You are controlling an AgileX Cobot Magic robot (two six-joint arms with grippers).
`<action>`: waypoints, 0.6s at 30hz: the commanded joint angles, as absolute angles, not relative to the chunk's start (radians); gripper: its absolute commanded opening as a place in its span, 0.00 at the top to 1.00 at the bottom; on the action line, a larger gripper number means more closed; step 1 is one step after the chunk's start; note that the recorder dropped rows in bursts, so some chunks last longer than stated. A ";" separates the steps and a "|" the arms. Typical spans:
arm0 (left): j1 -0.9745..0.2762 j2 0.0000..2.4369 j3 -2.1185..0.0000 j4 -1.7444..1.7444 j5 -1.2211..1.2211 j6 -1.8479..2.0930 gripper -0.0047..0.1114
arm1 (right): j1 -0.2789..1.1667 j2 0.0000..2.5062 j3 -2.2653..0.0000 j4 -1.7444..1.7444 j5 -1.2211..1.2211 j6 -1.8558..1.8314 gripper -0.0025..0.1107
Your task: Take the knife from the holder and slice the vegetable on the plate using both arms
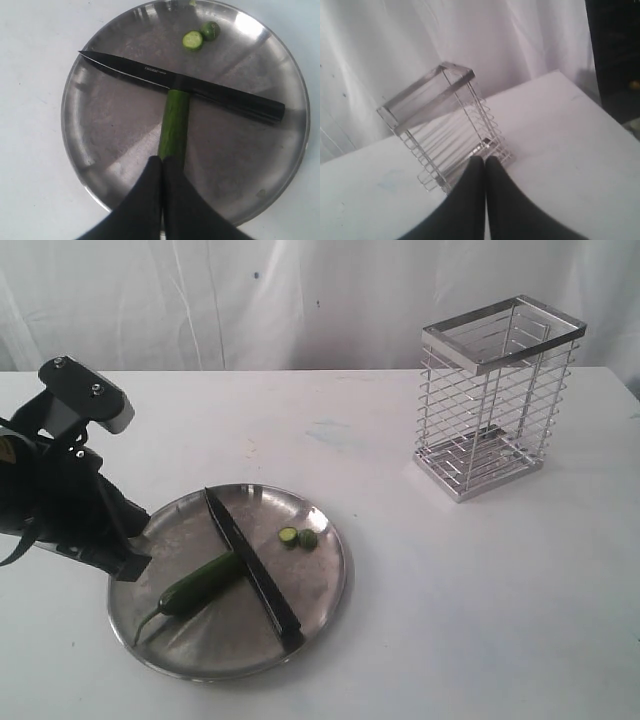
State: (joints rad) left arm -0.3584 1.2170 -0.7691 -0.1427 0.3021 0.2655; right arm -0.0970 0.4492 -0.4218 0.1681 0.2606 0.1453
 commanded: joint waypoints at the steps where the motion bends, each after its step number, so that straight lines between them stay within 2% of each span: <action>1: -0.361 1.211 -0.764 -0.149 0.306 0.266 0.96 | -0.101 0.293 -0.399 0.185 0.304 0.136 0.98; 18: -0.361 1.211 -0.764 -0.149 0.306 0.266 0.96 | -0.101 0.035 -0.395 0.188 0.279 0.141 0.98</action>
State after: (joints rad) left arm -0.3584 1.2170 -0.7691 -0.1427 0.3000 0.2655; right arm -0.0970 0.0960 -0.4030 0.1822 0.3067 0.1453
